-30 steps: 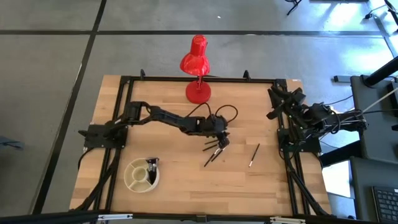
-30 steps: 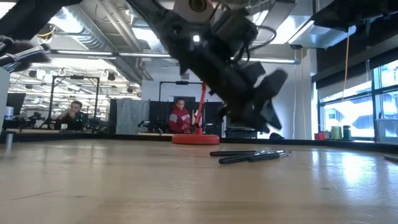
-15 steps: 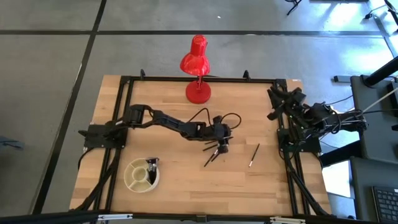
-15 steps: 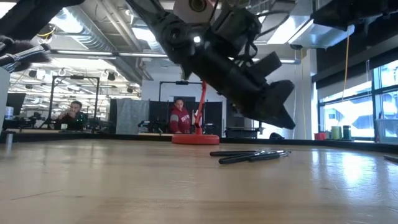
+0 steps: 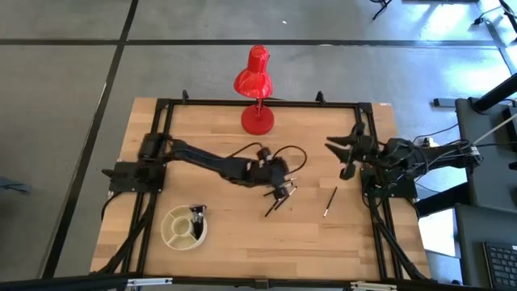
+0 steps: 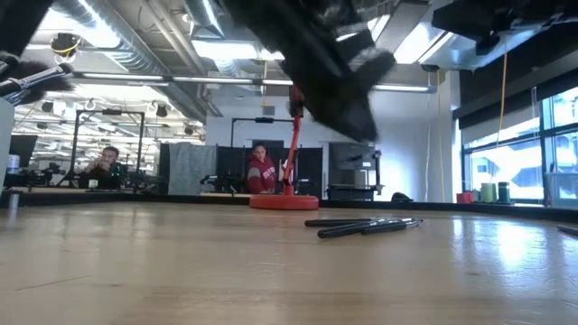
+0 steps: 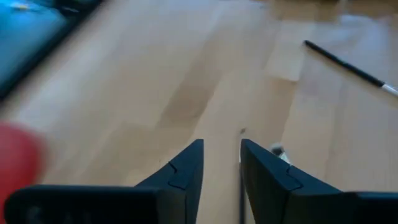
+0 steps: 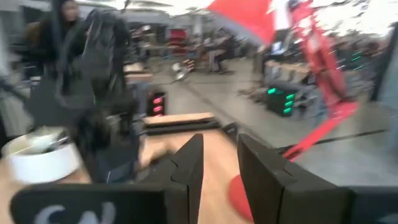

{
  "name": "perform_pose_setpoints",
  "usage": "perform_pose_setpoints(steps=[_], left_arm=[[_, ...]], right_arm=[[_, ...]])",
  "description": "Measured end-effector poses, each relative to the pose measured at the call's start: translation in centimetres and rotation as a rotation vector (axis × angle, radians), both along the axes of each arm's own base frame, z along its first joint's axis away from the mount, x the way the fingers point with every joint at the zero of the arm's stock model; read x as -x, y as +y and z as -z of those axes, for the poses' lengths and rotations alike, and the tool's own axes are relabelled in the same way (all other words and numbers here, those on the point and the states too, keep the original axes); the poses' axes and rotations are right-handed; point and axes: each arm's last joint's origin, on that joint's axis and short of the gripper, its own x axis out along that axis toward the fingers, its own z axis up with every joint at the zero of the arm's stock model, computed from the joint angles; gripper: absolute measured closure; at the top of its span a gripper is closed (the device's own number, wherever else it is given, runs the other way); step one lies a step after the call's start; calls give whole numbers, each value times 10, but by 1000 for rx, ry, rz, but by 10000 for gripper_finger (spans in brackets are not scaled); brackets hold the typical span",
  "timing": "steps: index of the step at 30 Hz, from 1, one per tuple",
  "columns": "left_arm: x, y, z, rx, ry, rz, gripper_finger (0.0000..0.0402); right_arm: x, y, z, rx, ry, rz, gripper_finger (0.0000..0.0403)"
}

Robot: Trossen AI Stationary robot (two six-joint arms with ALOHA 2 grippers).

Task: Put items in baskets/containers
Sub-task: Put the liner brush into the pen organizer

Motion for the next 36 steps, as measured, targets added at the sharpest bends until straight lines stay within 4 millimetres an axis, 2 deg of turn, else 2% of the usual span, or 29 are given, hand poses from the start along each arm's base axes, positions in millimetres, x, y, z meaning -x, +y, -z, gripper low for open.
perform_pose_setpoints(steps=[4, 10, 14, 19, 27, 36], left_arm=[[39, -26, -15, -80, 30, -99, 318], [101, -52, -3, -74, -21, -196, 335], [122, -57, 12, -25, -68, -230, 341], [126, -58, 19, -12, -60, -197, 343], [120, -43, 18, -59, -3, -148, 343], [116, -28, 18, -110, 42, -137, 343]], right_arm=[[-11, 5, 6, -35, 47, -105, 303], [-27, 8, 17, -89, 181, -122, 303], [-41, 10, 20, -127, 293, -96, 303], [-61, 13, 26, -92, 416, -96, 303], [-85, 8, 59, 26, 862, -91, 303], [-109, 1, 93, -83, 1016, -309, 303]])
